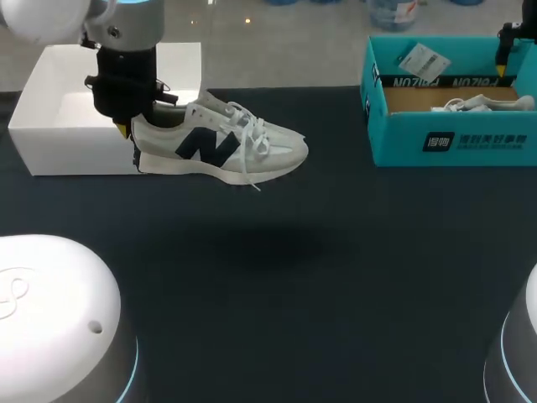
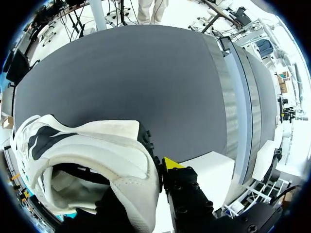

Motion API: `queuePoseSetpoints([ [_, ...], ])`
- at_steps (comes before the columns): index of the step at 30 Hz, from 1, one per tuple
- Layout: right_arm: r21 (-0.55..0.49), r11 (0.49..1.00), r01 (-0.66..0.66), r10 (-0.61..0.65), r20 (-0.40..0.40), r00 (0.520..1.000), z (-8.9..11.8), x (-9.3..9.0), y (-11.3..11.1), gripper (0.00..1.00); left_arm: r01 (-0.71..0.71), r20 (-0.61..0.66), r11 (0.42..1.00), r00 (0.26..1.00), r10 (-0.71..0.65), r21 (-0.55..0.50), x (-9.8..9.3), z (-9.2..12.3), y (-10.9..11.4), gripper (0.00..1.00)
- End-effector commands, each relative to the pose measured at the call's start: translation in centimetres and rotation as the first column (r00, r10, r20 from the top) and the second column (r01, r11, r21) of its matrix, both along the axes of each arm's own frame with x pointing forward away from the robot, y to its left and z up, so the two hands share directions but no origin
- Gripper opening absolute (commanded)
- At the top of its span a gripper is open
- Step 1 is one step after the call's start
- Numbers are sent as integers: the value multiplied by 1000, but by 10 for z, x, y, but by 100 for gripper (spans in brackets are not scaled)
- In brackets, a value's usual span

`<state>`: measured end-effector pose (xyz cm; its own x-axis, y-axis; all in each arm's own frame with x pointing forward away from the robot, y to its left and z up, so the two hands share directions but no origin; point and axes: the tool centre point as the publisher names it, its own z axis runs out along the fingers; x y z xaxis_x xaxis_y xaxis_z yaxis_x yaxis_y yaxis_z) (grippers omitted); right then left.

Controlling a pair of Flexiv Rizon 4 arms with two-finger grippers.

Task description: Take the shoe out of the shoebox, open the shoe tongue, remove and reinsert the insole, then place the shoe into the shoebox

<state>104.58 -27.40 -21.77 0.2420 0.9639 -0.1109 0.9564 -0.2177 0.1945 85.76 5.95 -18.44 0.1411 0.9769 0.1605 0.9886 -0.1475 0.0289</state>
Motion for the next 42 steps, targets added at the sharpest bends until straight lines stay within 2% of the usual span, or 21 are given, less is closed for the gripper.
queuePoseSetpoints([
  [1, 0, 1000, 1, -1, 0, 1000, 0, 0, 0, 100, 11, 54, 1000, 999, -10, -12, -3, 0, 3, 0],
  [19, 0, 1000, 1, -1, 0, 1000, 0, 0, 0, 100, 11, 54, 1000, 999, -10, -12, -3, 0, 3, 0],
  [26, 0, 1000, 1, -1, 0, 1000, 0, 0, 0, 100, -21, 66, 999, 998, 23, -34, -38, 4, -27, 0],
  [33, 0, 1000, 1, -1, 0, 1000, 0, 0, 0, 100, -84, 93, 996, 992, 87, -29, -59, 4, -46, 0],
  [38, 0, 1000, 1, -1, 0, 1000, 0, 0, 0, 100, -128, 70, 990, 989, 133, -62, -73, -2, -58, 0],
  [42, 0, 1000, 1, -1, 0, 1000, 0, 0, 0, 100, -107, 59, 992, 992, 112, -70, -88, -7, -73, 0],
])
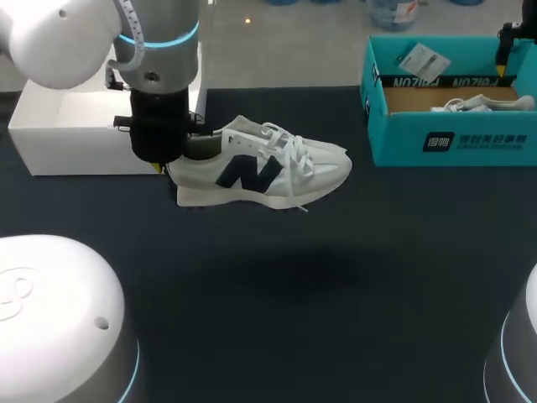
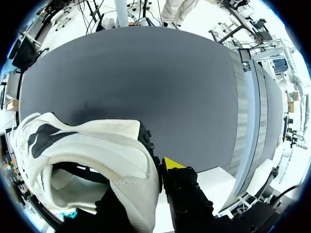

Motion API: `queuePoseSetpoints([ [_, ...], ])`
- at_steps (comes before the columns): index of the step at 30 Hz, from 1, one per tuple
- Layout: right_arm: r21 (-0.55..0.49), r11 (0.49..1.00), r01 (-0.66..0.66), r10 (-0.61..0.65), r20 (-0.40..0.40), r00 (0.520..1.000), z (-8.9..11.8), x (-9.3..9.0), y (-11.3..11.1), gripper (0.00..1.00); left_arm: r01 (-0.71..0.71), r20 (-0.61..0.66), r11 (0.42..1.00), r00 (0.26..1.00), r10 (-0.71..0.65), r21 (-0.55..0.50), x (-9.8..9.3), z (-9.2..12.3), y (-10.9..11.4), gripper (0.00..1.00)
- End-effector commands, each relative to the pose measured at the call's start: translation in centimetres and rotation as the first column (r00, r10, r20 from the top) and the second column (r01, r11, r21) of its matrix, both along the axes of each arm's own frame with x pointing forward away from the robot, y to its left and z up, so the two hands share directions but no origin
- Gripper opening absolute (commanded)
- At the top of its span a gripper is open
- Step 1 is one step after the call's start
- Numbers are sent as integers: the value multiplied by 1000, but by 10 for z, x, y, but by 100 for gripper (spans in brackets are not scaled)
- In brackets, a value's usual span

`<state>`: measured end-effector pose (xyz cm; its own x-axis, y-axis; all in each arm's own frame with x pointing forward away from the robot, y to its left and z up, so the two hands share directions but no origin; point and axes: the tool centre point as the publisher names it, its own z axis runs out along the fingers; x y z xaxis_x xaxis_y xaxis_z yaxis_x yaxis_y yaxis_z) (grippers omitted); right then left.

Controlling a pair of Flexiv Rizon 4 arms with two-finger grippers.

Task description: Take the shoe out of the shoebox, open the shoe tongue, remove and reinsert the insole, then place the shoe into the shoebox

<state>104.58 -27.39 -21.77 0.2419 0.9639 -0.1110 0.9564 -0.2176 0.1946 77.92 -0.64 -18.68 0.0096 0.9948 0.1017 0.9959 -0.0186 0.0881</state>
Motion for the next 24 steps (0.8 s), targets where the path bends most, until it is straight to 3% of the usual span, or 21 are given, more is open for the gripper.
queuePoseSetpoints([
  [1, 0, 1000, 1, -1, 0, 1000, 0, 0, 0, 100, 23, 5, 1000, 1000, -23, -4, -14, -6, -12, 0],
  [7, 0, 1000, 1, -1, 0, 1000, 0, 0, 0, 100, 39, 16, 999, 999, -39, 9, -35, -12, -35, 0],
  [14, 0, 1000, 1, -1, 0, 1000, 0, 0, 0, 100, 8, 22, 1000, 1000, -8, 8, -38, -22, -40, 0],
  [24, 0, 1000, 1, -1, 0, 1000, 0, 0, 0, 100, 74, 22, 996, 997, -75, 53, -37, -78, -40, 0],
])
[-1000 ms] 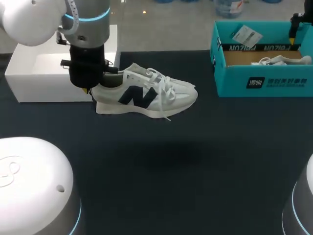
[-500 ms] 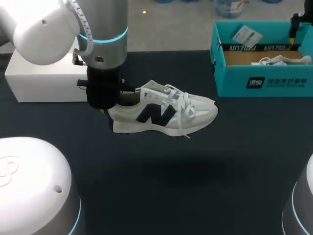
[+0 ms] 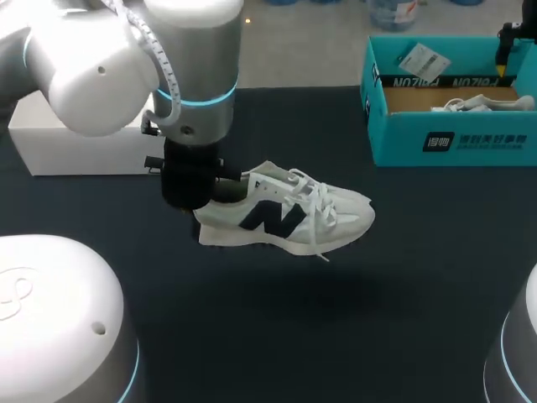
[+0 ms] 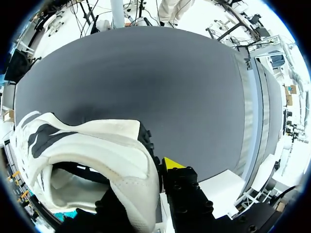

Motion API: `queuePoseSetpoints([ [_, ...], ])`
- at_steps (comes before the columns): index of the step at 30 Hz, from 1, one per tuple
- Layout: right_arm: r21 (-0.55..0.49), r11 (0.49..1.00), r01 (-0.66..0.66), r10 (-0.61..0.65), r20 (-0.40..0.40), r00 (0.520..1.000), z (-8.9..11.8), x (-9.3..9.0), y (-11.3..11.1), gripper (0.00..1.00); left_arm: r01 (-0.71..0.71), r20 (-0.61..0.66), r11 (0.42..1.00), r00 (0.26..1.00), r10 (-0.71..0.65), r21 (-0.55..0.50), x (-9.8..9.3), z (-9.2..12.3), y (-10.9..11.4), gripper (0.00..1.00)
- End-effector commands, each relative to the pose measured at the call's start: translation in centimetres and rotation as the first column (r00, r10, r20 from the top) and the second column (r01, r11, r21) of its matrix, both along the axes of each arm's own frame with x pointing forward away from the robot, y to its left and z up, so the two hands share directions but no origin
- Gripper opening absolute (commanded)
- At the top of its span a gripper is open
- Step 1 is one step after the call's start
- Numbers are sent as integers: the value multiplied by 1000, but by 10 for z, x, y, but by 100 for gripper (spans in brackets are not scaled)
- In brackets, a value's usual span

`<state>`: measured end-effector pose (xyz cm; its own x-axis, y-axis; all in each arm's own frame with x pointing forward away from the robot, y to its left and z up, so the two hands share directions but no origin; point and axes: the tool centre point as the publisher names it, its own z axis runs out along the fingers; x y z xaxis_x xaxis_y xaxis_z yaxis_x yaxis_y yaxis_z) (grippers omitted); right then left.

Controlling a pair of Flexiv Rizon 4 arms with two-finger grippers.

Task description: Take the shoe out of the shoebox, open the shoe tongue, remove and reinsert the insole, then place the shoe into the shoebox

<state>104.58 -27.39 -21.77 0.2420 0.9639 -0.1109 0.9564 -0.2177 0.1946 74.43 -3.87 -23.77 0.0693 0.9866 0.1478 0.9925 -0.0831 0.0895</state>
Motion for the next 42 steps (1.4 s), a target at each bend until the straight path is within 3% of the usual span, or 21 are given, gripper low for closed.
queuePoseSetpoints([
  [1, 0, 1000, 1, -1, 0, 1000, 0, 0, 0, 100, 26, 22, 1000, 999, -26, 14, -3, -33, -8, 0],
  [15, 0, 1000, 1, -1, 0, 1000, 0, 0, 0, 100, 16, 100, 999, 995, -14, -28, -27, -114, -3, 0],
  [25, 0, 1000, 1, -1, 0, 1000, 0, 0, 0, 100, -6, 85, 1000, 996, 7, -13, -27, -152, -11, 0],
  [30, 0, 1000, 1, -1, 0, 1000, 0, 0, 0, 100, 7, 45, 1000, 999, -7, -16, -29, -160, -16, 0],
  [31, 0, 1000, 1, -1, 0, 1000, 0, 0, 0, 100, 5, 52, 1000, 999, -4, -11, -29, -158, -16, 11],
  [32, 0, 1000, 1, -1, 0, 1000, 0, 0, 0, 100, 9, 53, 1000, 999, -8, -15, -31, -155, -16, 44],
  [33, 0, 1000, 1, -1, 0, 1000, 0, 0, 0, 100, 10, 54, 1000, 998, -9, -15, -32, -151, -16, 93],
  [34, 0, 1000, 1, -1, 0, 1000, 0, 0, 0, 100, 11, 57, 1000, 998, -10, -16, -34, -148, -17, 100],
  [42, 0, 1000, 1, -1, 0, 1000, 0, 0, 0, 100, -75, 70, 996, 994, 78, -48, -42, -111, -13, 100],
])
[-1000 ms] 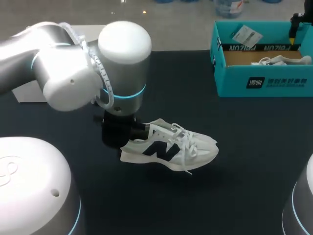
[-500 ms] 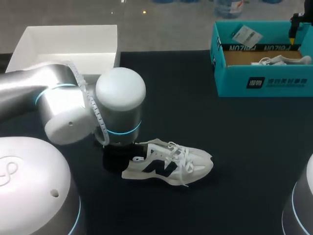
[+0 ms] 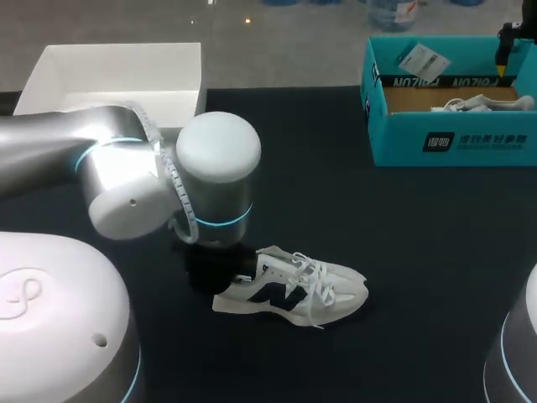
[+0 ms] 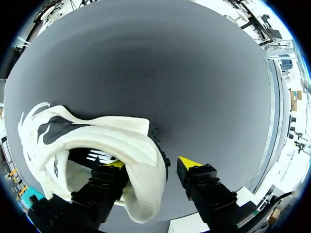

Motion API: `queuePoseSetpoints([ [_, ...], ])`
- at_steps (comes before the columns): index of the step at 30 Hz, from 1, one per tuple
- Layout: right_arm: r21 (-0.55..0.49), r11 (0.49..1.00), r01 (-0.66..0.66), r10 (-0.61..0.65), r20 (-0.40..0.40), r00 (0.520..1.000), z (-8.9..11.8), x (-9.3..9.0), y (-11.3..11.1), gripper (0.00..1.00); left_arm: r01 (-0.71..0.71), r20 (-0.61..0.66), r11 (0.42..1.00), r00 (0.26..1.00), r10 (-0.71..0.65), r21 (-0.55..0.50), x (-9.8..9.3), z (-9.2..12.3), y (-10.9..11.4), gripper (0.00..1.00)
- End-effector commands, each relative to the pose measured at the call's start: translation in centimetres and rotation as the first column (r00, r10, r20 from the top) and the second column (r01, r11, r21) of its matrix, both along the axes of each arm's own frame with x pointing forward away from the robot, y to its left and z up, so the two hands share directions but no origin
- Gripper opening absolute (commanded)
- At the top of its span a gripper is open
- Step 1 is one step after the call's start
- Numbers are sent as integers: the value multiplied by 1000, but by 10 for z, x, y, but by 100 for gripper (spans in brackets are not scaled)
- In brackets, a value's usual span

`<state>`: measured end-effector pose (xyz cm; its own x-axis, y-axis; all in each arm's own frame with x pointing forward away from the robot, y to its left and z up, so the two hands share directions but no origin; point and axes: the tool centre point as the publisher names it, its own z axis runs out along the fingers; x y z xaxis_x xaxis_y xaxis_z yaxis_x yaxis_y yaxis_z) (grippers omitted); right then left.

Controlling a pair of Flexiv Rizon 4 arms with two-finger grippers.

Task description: Take the shoe out of the shoebox, open the shoe tongue, remove and reinsert the insole, then place the shoe into the shoebox

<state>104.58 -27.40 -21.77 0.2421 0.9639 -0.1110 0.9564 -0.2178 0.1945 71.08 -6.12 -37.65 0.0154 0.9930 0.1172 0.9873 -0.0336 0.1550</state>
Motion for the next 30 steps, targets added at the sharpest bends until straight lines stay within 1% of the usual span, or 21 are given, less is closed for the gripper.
queuePoseSetpoints([
  [1, 0, 1000, 1, -1, 0, 1000, 0, 0, 0, 100, -46, 0, 998, 999, 46, -37, -9, 34, 10, 100],
  [2, 0, 1000, 1, -1, 0, 1000, 0, 0, 0, 100, -82, -4, 996, 997, 82, -29, -10, 39, 11, 100],
  [4, 0, 1000, 1, -1, 0, 1000, 0, 0, 0, 100, -142, -35, 988, 990, 140, -64, -11, 49, 14, 100],
  [5, 0, 1000, 1, -1, 0, 1000, 0, 0, 0, 100, -181, -51, 982, 983, 178, -63, -11, 53, 16, 100],
  [6, 0, 1000, 1, -1, 0, 1000, 0, 0, 0, 100, -211, -80, 974, 976, 204, -89, -10, 56, 18, 100],
  [8, 0, 1000, 1, -1, 0, 1000, 0, 0, 0, 100, -279, -139, 953, 955, 262, -120, -9, 62, 23, 100],
  [12, 0, 1000, 1, -1, 0, 1000, 0, 0, 0, 100, -370, -231, 905, 918, 322, -208, -8, 77, 33, 100],
  [17, 0, 1000, 1, -1, 0, 1000, 0, 0, 0, 100, -482, -286, 842, 865, 413, -243, -7, 91, 48, 100],
  [18, 0, 1000, 1, -1, 0, 1000, 0, 0, 0, 100, -490, -289, 839, 860, 421, -235, -7, 92, 51, 100],
  [20, 0, 1000, 1, -1, 0, 1000, 0, 0, 0, 100, -463, -290, 863, 870, 398, -204, -7, 92, 53, 100],
  [30, 0, 1000, 1, -1, 0, 1000, 0, 0, 0, 100, -463, -290, 863, 870, 398, -204, -7, 92, 53, 100],
])
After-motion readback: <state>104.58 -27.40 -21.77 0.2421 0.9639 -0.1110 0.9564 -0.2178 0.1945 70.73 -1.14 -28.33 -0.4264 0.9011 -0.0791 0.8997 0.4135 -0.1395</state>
